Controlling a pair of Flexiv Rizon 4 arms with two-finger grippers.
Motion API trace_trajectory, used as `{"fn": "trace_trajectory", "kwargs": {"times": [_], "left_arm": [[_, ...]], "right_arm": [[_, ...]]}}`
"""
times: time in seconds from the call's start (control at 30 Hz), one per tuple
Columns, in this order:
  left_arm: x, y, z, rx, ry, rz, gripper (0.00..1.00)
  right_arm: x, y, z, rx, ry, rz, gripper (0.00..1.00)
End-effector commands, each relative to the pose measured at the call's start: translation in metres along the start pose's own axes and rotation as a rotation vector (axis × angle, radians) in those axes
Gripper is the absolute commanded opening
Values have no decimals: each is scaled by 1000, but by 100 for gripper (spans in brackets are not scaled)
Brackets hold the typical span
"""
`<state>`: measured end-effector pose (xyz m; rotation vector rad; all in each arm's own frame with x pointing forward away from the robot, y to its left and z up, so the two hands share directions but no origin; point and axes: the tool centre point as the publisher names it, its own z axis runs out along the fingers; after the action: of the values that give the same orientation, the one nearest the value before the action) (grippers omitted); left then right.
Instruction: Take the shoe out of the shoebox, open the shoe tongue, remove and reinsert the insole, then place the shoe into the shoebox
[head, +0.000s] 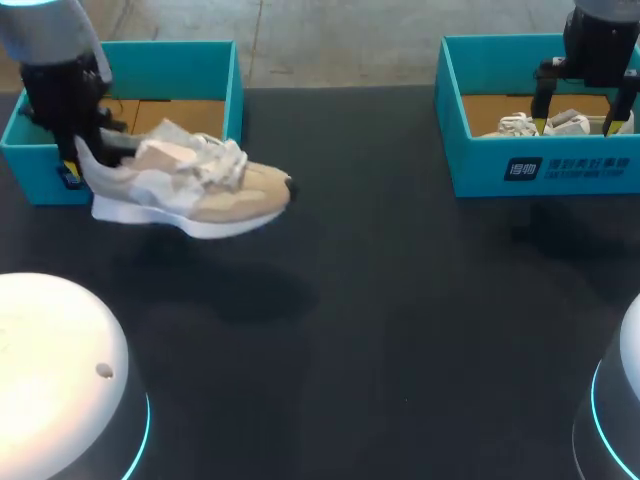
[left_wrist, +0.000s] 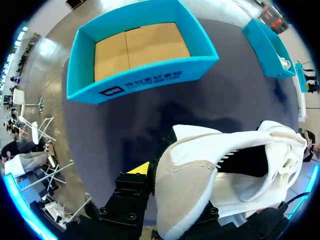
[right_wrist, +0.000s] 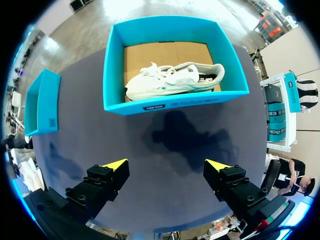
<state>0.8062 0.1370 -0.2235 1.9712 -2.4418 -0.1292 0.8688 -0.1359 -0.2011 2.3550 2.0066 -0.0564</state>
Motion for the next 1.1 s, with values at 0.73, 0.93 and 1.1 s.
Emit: {"fn": "trace_trajectory", "kwargs": {"times": [0.73, 0.93, 1.1], "left_arm": [[41, 35, 24, 47, -48, -47, 0], [67, 51, 41, -11, -82, -114, 0], [81, 57, 52, 1, -105, -151, 0]], "right_arm": [[-1, -1, 1, -2, 2, 0, 100], [-1, -1, 1, -2, 2, 0, 100], [-1, -1, 1, -2, 2, 0, 100]]}}
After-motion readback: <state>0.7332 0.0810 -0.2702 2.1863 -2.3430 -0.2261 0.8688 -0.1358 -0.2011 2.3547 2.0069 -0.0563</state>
